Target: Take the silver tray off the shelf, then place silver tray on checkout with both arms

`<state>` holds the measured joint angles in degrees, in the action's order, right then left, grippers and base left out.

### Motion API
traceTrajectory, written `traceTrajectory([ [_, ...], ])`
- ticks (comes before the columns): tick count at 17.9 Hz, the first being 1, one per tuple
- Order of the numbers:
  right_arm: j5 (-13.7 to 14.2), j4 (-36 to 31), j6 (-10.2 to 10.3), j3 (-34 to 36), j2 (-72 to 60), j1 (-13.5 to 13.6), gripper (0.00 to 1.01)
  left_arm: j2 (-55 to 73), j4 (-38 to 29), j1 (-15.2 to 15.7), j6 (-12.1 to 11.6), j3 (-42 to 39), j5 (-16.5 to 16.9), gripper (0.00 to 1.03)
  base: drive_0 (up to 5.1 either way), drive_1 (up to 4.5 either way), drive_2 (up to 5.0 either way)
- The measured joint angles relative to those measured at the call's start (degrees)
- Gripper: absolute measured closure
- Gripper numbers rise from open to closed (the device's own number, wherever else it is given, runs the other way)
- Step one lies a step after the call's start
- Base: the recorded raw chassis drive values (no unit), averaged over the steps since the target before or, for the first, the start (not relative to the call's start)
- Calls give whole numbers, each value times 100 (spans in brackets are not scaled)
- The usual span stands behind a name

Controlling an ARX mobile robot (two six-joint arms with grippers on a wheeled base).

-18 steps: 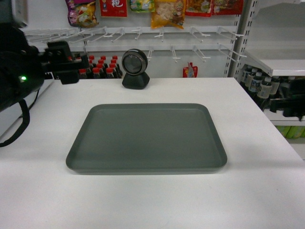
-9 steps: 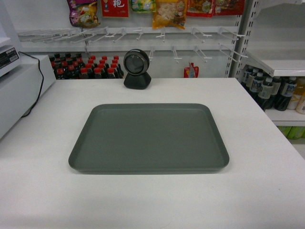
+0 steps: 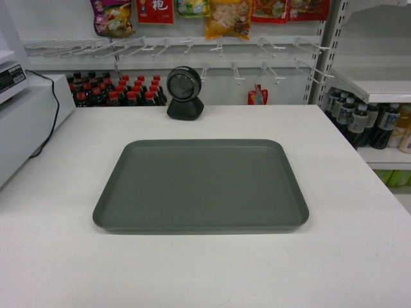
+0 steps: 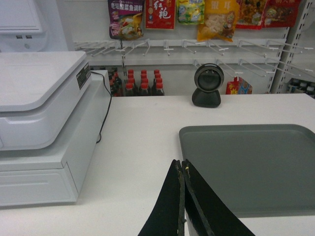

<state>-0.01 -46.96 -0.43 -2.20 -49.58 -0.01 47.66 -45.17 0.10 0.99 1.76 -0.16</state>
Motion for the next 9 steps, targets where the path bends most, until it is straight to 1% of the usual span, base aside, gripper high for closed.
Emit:
traceTrajectory([
  [3,0,785,0,144,879,0,99,-835,728,0,0,-109,0,102,0,0,0],
  [6,0,1467,0,146,1655,0,99,-1591,1412,0,-2,-116,0,102,0,0,0],
  [9,0,2039,0,149,2286,0,99,-2201,1971,0,0,-116,0,102,0,0,0],
])
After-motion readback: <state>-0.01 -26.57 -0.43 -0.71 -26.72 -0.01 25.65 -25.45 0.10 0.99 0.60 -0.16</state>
